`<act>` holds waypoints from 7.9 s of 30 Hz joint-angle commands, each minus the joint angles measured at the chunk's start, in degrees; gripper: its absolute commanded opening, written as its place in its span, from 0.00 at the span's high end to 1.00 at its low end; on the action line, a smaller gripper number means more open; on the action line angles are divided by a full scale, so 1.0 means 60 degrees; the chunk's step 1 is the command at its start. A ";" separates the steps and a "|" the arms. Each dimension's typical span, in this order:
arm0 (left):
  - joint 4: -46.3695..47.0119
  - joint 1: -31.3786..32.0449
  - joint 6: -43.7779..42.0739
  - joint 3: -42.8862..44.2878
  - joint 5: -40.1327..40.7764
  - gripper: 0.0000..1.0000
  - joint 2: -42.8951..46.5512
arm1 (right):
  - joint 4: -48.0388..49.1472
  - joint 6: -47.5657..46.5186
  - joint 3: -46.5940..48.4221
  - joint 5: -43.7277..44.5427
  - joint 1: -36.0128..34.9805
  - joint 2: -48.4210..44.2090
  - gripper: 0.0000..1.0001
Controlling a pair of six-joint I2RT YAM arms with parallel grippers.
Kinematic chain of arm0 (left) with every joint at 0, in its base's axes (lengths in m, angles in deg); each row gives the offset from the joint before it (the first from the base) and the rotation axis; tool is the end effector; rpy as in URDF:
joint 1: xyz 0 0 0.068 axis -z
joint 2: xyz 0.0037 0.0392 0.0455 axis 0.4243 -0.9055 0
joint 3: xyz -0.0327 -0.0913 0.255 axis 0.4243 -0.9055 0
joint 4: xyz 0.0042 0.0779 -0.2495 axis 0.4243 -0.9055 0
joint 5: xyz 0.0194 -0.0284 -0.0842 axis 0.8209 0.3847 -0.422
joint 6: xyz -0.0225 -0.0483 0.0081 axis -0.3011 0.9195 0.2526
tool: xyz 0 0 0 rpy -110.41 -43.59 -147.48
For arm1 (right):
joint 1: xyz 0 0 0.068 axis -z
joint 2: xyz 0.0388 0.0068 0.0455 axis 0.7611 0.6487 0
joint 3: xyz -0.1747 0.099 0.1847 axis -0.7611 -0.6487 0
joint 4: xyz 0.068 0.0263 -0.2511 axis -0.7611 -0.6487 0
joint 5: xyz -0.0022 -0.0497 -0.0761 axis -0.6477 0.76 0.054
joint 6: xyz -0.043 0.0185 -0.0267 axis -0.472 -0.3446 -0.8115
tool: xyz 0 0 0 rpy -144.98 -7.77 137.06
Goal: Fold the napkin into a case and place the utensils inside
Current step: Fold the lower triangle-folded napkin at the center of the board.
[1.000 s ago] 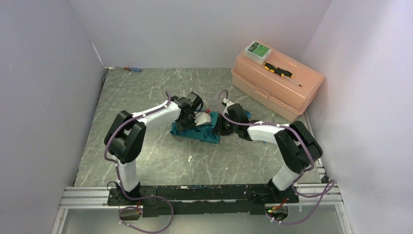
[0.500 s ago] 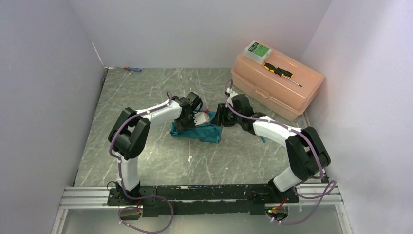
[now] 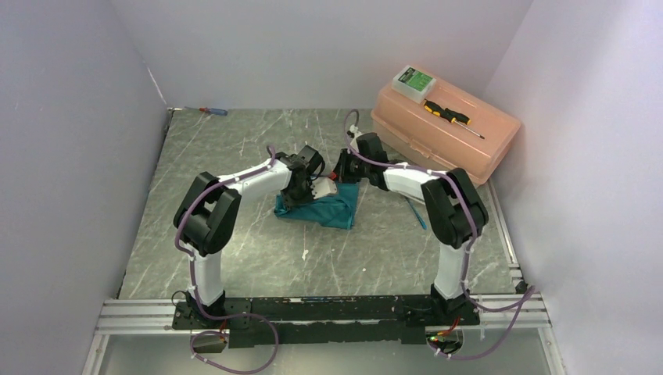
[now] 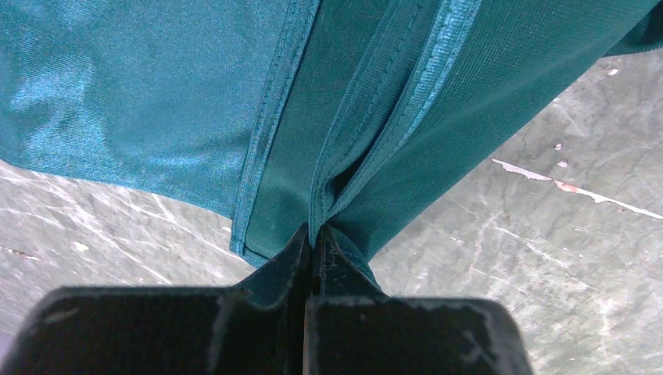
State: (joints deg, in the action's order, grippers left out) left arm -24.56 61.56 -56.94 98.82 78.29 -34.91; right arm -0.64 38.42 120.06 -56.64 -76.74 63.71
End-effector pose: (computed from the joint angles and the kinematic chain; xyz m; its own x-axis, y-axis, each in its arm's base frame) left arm 0.3052 -0.2221 0.1791 -0.2694 0.9510 -0.1518 0.9312 0.2975 0.2107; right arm 0.3585 0.1986 0.1803 -0.8095 0.1145 -0.5759 -0.3137 0.7447 0.5891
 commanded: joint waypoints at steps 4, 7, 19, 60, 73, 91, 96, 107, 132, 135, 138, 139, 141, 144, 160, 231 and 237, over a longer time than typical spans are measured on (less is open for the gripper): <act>0.0236 -0.0040 -0.0100 0.0212 0.0278 0.97 0.0314 | 0.1287 0.0943 0.1450 -0.1075 -0.0004 0.1319 1.00; 0.0260 -0.0039 -0.0093 0.0264 0.0381 0.97 0.0247 | 0.1423 0.1101 0.1673 -0.1213 -0.0004 0.1748 1.00; 0.0118 -0.0046 -0.0305 0.1070 0.0455 0.97 -0.0092 | 0.1364 0.0753 0.1185 -0.0798 -0.0187 0.2535 1.00; 0.0111 -0.1511 0.0212 0.2118 -0.0099 0.53 -0.0107 | 0.3470 0.2137 -0.3992 -0.0602 0.0088 -0.3059 1.00; -0.1249 -0.2057 0.0447 0.0330 -0.3590 0.45 0.1739 | 0.3271 0.1895 -0.3625 -0.0767 -0.0437 -0.1981 1.00; 0.1286 -0.2175 0.0603 -0.0279 -0.1927 0.50 0.0153 | 0.2475 0.1215 -0.3367 0.0293 -0.0515 -0.1429 1.00; 0.1060 -0.2319 0.0983 0.0197 -0.2320 0.70 -0.0034 | 0.2445 0.1200 -0.3446 0.0290 -0.0513 -0.1455 1.00; 0.0765 -0.2442 0.1478 0.0527 -0.2812 0.89 -0.0275 | 0.1215 0.0495 -0.1878 0.0222 -0.0331 -0.1632 0.90; 0.0768 -0.2458 0.2223 0.1508 -0.2346 0.92 -0.1284 | 0.1242 0.0265 0.0324 0.0244 -0.0322 0.1396 0.92; 0.0878 -0.2460 0.2377 0.1519 -0.2029 0.91 -0.1545 | 0.1027 0.0147 0.0351 0.0462 -0.0262 0.0735 0.82; 0.0785 -0.2464 0.2525 0.1532 -0.1970 0.85 -0.1541 | 0.0859 0.0019 0.0166 0.0623 -0.0100 -0.0094 0.72; 0.0794 -0.2470 0.2564 0.1485 -0.1977 0.81 -0.1444 | 0.0786 -0.0020 0.0090 0.0638 -0.0052 -0.0334 0.70; 0.0699 -0.2471 0.2604 0.1524 -0.1997 0.70 -0.1226 | 0.0790 -0.0086 -0.0207 0.0592 0.0027 -0.0751 0.69; 0.0290 -0.2545 0.2701 0.1725 -0.2251 0.46 -0.0833 | 0.0563 -0.0282 -0.0713 0.0389 0.0070 -0.1122 0.68; -0.0451 -0.2585 0.2781 0.2092 -0.3186 0.07 0.0203 | -0.0786 0.0789 -0.4171 0.1955 -0.0945 -0.4704 0.52; 0.1011 -0.0495 0.3488 -0.0078 -0.3665 0.12 0.0200 | 0.1508 0.3005 -0.5193 0.4637 -0.1916 -0.2532 1.00; 0.1158 -0.0479 0.3539 0.0254 -0.3051 0.15 -0.0440 | 0.0719 0.2780 -0.4797 0.4296 -0.1804 -0.3064 0.69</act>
State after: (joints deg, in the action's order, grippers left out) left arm -21.83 59.00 -36.87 98.45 56.81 -36.49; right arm 10.37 56.48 90.05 -29.21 -87.82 48.38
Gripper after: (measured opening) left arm 0.853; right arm 0.174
